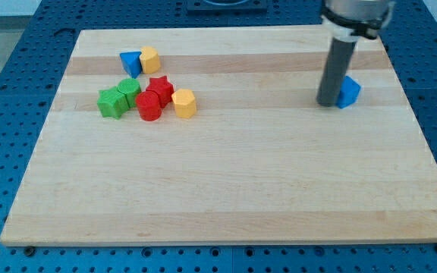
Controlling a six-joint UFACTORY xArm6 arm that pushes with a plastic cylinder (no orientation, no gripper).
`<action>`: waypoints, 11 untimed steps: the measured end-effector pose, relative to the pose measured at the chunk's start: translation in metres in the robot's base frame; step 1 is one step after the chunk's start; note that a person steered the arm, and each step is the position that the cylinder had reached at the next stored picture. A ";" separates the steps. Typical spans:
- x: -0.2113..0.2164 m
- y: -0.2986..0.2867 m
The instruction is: Push yellow hexagon diagonally upwards
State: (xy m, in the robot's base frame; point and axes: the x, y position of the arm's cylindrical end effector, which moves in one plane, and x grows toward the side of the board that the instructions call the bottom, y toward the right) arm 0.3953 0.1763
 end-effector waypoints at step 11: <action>-0.012 -0.250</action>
